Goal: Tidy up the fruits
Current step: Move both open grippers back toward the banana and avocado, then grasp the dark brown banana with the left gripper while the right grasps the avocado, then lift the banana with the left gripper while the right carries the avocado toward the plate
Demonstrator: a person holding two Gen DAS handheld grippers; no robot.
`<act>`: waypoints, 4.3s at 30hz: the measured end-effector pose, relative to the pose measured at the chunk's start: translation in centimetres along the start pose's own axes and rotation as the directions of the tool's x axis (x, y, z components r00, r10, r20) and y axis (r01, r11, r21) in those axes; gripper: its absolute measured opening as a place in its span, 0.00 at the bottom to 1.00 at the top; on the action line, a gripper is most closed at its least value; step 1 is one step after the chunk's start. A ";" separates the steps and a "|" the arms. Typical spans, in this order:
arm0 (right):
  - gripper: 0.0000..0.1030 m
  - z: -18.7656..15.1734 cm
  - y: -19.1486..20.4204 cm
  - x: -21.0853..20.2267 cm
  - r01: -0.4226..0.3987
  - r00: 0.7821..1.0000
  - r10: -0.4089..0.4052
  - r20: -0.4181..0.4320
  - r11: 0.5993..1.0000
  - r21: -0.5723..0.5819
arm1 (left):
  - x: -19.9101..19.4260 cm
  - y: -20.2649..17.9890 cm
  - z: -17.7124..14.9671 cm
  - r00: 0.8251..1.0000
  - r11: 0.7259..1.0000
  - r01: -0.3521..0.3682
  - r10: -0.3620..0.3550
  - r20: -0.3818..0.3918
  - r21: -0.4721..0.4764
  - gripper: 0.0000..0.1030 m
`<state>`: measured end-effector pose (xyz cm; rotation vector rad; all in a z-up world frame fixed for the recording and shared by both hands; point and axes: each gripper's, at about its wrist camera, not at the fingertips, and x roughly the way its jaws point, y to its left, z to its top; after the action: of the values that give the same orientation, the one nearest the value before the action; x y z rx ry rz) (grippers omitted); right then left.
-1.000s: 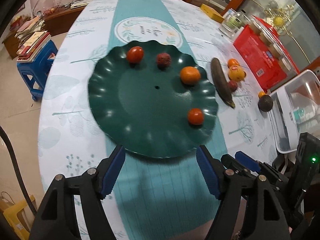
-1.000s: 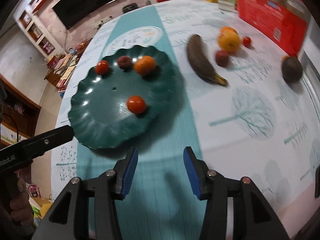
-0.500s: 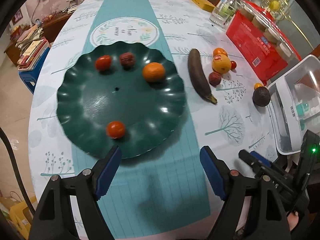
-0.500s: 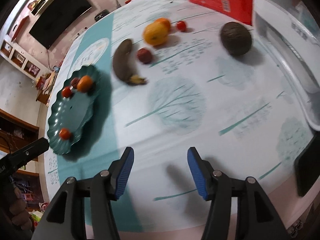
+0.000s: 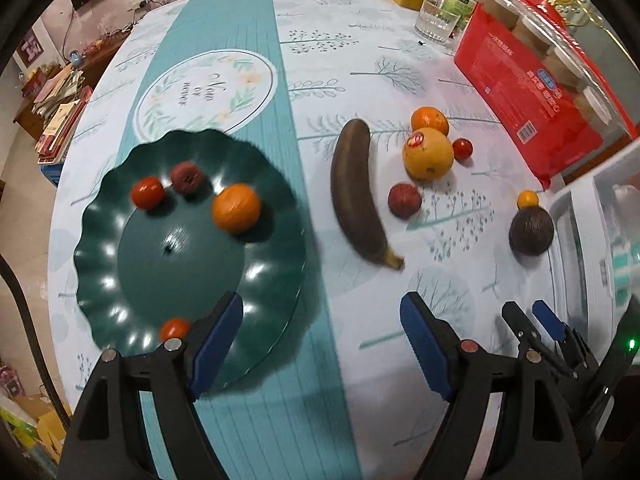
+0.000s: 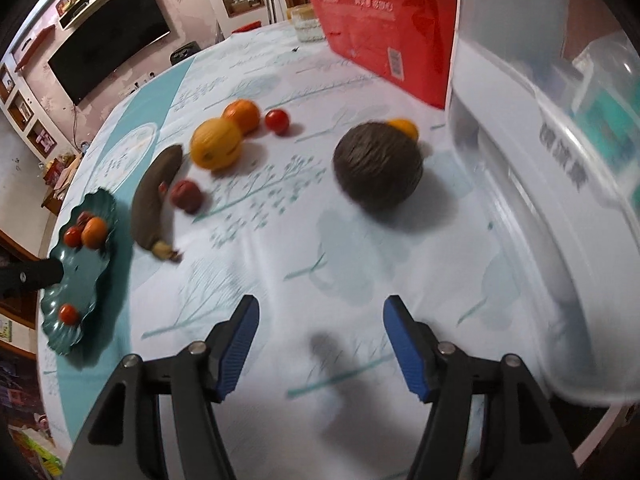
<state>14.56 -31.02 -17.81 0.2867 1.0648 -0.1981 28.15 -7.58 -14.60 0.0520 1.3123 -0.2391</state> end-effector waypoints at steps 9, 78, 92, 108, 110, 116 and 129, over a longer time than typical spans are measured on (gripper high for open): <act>0.70 2.8 -1.2 1.5 0.067 0.989 -0.070 0.129 0.997 0.031 | 2.6 -2.1 6.4 0.998 0.999 -0.037 0.036 -0.041 -0.006 0.77; 0.60 5.0 4.2 0.8 0.012 0.981 0.009 0.195 0.994 -0.107 | -0.6 -0.2 7.5 0.993 0.997 0.004 0.004 0.114 -0.072 0.31; 0.60 3.4 9.7 -3.3 -0.106 0.954 0.168 0.248 0.964 -0.243 | -8.0 6.8 2.1 0.977 0.975 -0.061 0.102 0.188 -0.213 0.31; 0.60 0.9 16.4 -3.4 -0.237 0.922 0.339 0.188 0.876 -0.420 | -8.9 14.0 -4.1 0.976 0.915 -0.142 0.193 0.101 -0.379 0.31; 0.60 0.6 17.1 -3.1 -0.248 0.919 0.354 0.175 0.863 -0.440 | -8.3 14.6 -4.5 0.977 0.908 -0.150 0.196 0.080 -0.391 0.31; 0.60 -0.3 19.6 -1.7 -0.282 0.917 0.385 0.107 0.814 -0.508 | -5.8 16.2 -4.8 0.983 0.895 -0.164 0.185 0.012 -0.414 0.31; 0.60 -2.2 22.8 1.2 -0.334 0.917 0.399 -0.019 0.739 -0.585 | -2.2 17.5 -3.3 0.980 0.890 -0.198 0.190 -0.062 -0.411 0.31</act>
<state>20.08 -8.79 -16.74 -0.0747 0.8894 0.4694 28.03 10.41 -15.00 -0.1764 1.3442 0.2166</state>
